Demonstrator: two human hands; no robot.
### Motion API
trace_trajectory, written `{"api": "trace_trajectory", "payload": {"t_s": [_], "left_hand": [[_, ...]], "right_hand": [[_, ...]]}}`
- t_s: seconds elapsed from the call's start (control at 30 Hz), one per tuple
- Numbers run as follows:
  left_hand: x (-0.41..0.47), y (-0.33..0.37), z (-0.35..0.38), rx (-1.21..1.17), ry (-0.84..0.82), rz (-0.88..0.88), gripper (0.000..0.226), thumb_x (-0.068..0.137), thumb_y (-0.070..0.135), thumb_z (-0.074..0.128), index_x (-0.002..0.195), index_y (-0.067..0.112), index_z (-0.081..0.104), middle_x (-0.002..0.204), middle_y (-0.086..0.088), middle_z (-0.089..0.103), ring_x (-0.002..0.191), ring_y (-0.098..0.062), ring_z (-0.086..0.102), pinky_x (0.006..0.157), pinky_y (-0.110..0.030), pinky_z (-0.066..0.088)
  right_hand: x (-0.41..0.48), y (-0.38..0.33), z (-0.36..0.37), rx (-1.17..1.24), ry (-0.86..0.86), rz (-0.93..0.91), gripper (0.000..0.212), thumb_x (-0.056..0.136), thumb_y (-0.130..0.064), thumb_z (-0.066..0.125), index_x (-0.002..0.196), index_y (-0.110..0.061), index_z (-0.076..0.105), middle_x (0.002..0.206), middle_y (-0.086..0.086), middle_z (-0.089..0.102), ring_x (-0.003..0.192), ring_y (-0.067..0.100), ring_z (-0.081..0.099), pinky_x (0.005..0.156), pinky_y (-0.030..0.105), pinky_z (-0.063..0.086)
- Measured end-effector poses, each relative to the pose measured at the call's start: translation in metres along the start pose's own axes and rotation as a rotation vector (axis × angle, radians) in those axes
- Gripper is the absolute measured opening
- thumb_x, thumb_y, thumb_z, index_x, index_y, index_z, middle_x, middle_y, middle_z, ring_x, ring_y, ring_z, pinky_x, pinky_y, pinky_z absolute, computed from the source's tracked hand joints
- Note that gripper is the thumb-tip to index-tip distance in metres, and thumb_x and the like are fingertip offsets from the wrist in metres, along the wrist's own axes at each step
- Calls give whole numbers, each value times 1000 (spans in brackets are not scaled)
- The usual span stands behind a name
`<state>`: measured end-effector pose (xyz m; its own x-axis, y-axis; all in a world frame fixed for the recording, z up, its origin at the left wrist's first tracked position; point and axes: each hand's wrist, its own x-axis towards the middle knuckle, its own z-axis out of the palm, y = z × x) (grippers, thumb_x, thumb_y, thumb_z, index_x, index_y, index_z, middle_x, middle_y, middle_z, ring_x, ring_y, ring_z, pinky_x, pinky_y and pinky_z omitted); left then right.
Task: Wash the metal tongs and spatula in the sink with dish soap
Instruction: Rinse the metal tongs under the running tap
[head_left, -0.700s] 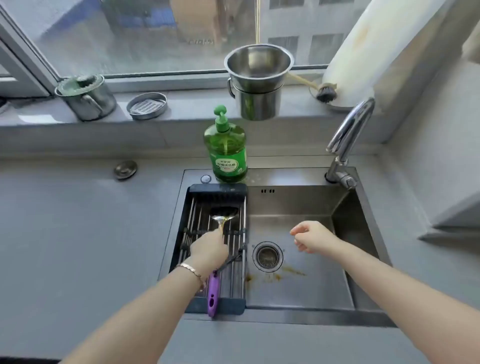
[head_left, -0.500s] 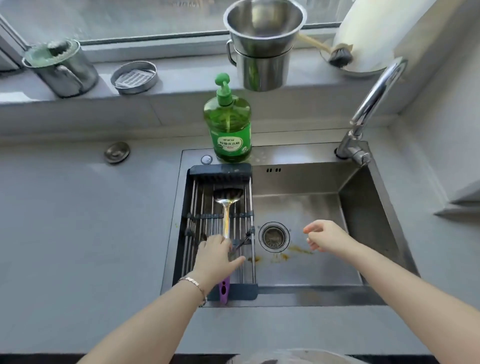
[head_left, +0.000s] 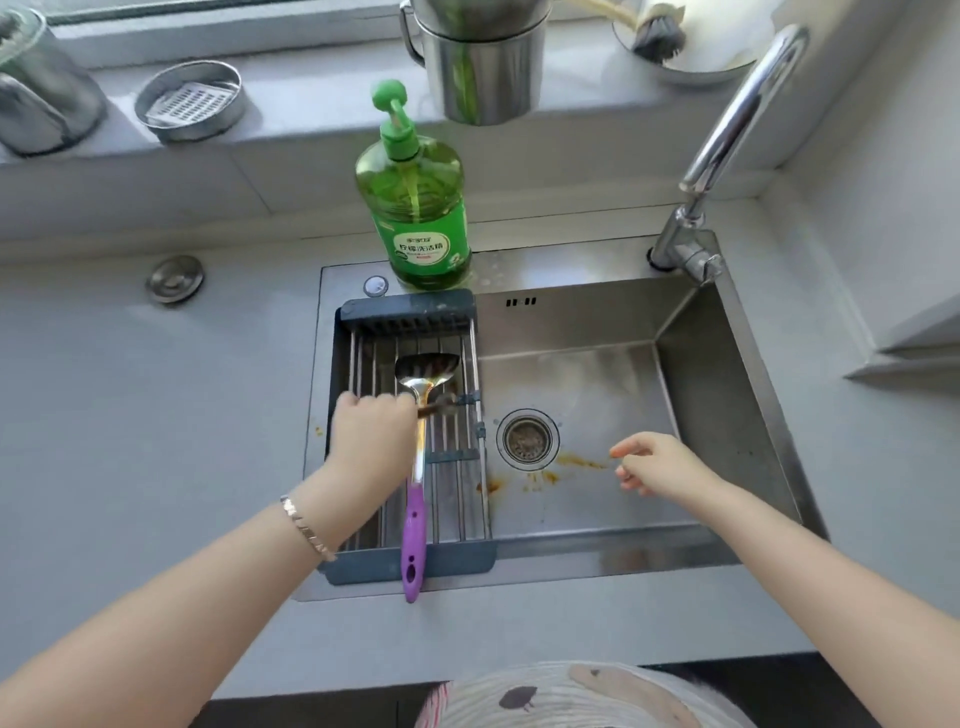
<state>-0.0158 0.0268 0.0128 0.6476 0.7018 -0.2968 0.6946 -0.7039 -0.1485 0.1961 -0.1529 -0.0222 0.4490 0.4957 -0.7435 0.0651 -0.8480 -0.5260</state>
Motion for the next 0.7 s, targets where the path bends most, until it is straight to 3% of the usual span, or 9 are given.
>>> {"api": "trace_trajectory", "payload": {"t_s": [0.07, 0.13, 0.27, 0.43, 0.7], "left_hand": [[-6, 9, -26, -139, 150, -25, 17, 95, 25, 46, 96, 14, 58, 81, 1, 64, 75, -21, 60, 84, -33, 40], [-12, 26, -49, -404, 196, -55, 19, 93, 33, 51, 91, 15, 56, 77, 3, 62, 71, -21, 59, 75, -33, 45], [-3, 73, -63, -824, 43, -114, 21, 89, 36, 57, 90, 15, 55, 79, 0, 60, 70, -18, 56, 62, -34, 48], [28, 124, -55, -953, -174, -182, 22, 86, 37, 59, 79, 18, 51, 72, 4, 58, 58, -9, 49, 49, -23, 35], [56, 158, -73, -986, -148, -232, 16, 84, 29, 59, 89, 14, 59, 73, 3, 61, 64, -11, 55, 54, -23, 40]], "right_hand": [[-2, -2, -9, 15, -24, -32, 25, 90, 2, 39, 106, -2, 58, 72, 2, 57, 61, 13, 54, 48, 11, 43], [-2, -5, -20, 20, -40, -69, 22, 90, 1, 39, 101, -7, 55, 73, 0, 57, 63, 12, 55, 56, 18, 42], [5, -7, -47, 38, -40, -110, 13, 93, -8, 43, 96, -11, 55, 74, 0, 57, 61, 12, 55, 53, 18, 41], [30, -18, -98, 29, 67, -124, 30, 94, -37, 47, 87, -10, 57, 72, 3, 58, 54, 17, 57, 53, 24, 42], [82, -59, -153, 101, 236, -19, 52, 89, -52, 46, 99, -2, 55, 70, 12, 59, 53, 22, 60, 44, 23, 44]]}}
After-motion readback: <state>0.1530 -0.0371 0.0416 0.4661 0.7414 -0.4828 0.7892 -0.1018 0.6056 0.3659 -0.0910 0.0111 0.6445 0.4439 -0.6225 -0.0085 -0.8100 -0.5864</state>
